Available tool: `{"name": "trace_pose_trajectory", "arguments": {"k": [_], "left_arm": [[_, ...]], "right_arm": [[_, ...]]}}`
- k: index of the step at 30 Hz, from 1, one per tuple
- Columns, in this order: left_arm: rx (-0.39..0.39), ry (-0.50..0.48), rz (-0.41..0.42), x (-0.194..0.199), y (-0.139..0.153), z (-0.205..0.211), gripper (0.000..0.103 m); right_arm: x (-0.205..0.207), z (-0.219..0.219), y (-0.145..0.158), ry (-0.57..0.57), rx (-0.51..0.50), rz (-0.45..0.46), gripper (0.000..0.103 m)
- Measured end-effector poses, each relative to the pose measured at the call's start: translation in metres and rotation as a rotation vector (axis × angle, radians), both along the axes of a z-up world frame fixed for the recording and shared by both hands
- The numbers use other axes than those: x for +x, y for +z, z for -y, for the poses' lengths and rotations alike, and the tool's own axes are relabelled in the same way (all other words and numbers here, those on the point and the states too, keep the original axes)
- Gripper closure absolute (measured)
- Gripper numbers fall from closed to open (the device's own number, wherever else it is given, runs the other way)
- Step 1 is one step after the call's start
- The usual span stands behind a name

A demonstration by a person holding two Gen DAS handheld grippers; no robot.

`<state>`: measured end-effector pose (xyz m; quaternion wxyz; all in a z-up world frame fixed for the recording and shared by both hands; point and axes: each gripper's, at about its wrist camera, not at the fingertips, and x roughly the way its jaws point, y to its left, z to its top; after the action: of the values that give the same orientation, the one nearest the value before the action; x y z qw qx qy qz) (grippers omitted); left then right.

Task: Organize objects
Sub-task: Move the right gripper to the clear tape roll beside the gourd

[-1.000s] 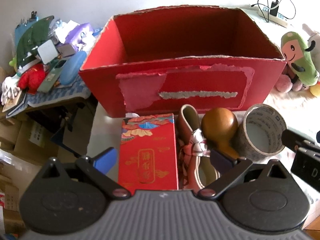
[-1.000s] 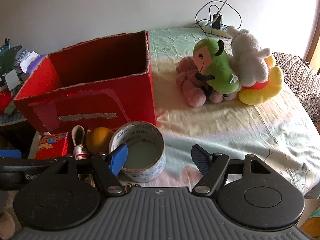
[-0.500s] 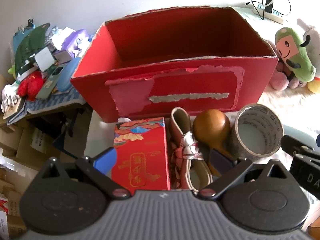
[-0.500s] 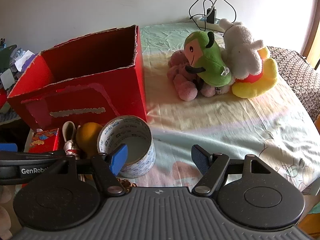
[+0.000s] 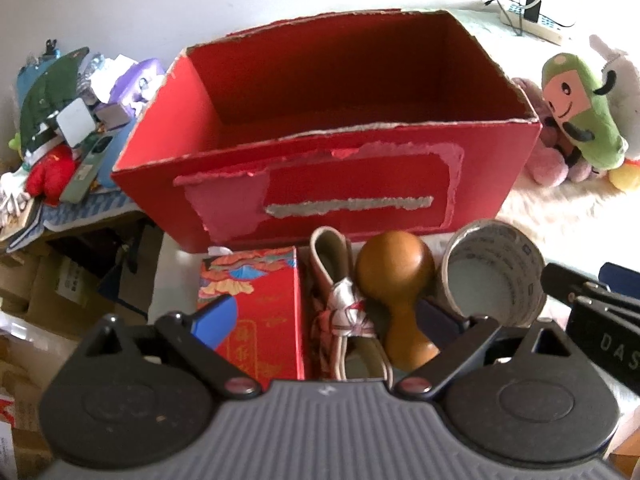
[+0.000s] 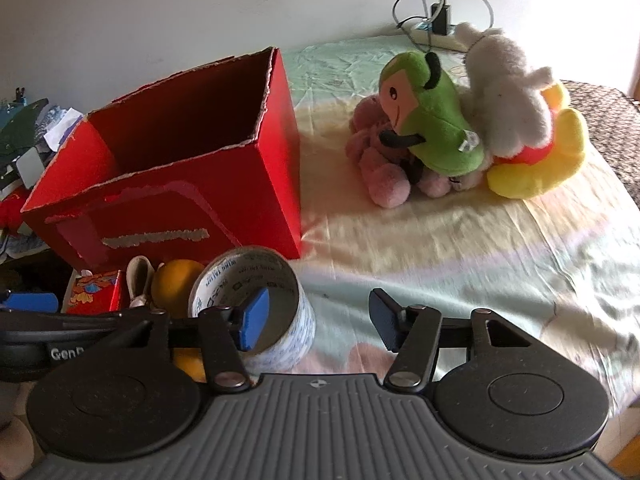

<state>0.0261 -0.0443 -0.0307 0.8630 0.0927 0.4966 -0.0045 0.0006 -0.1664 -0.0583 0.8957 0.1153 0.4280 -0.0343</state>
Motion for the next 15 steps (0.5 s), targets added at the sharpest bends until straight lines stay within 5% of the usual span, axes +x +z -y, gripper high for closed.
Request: {"name": "trace_pose_trajectory", "arguments": {"k": [2,6,15], "left_arm": [[0.004,0.007,0.000,0.002,0.001,0.003,0.008],[-0.059,0.028,-0.032,0.011,0.001,0.008,0.032],[-0.126,0.021,-0.079,0.019,-0.004,0.026,0.040]], "right_arm": [[0.008,0.003,-0.002,0.031,0.003,-0.010,0.049],[0.022,0.011,-0.010,0.081,0.017,-0.047,0.057],[0.044,0.021,-0.029,0.177,0.086,-0.123,0.067]]}}
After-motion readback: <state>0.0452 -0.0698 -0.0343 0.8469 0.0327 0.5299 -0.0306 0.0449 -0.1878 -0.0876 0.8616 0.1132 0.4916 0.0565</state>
